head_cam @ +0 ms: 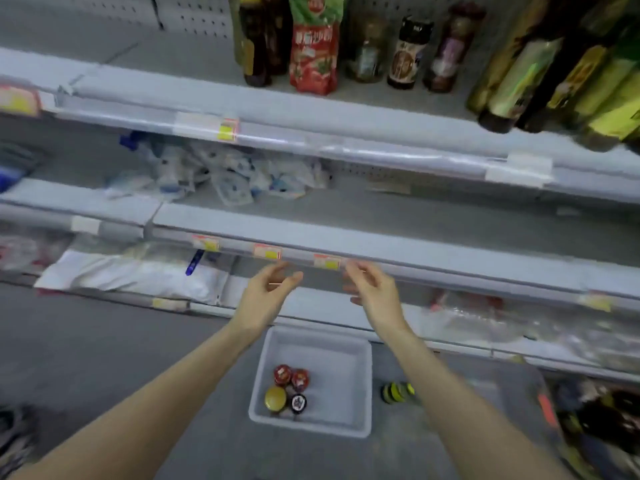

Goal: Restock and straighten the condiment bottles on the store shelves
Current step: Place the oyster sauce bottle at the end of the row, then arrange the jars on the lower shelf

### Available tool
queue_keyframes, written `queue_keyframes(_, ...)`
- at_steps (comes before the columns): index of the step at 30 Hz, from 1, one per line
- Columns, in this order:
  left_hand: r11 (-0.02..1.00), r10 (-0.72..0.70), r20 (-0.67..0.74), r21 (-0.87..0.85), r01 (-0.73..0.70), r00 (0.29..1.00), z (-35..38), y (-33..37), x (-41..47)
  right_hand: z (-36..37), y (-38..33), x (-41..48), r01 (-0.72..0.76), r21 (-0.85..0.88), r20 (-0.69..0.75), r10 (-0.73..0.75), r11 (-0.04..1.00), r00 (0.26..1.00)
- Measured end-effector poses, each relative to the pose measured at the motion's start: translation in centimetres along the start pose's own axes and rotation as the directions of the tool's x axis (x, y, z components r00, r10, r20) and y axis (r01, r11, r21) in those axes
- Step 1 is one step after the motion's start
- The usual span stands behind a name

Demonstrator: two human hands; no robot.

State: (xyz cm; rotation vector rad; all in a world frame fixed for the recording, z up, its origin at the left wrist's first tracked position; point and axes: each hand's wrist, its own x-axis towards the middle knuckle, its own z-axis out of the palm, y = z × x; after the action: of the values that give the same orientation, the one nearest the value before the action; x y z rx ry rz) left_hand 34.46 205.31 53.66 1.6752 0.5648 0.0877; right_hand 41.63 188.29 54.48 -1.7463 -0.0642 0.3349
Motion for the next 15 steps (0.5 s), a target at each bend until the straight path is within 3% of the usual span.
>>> queue_keyframes(9, 0.956, -0.291, 0.043, 0.046, 0.289, 0.956, -0.6, -19.8, 3.1, 6.9, 19.4, 0.8, -0.292, -0.055, 0.048, 0.295, 0.955, 0.954)
queue_keyframes(15, 0.903, -0.428, 0.053, 0.05, 0.426, 0.902, 0.3, -32.0, 5.8, 10.4, 32.3, 2.1, -0.412, -0.107, 0.021, 0.416, 0.905, 0.909)
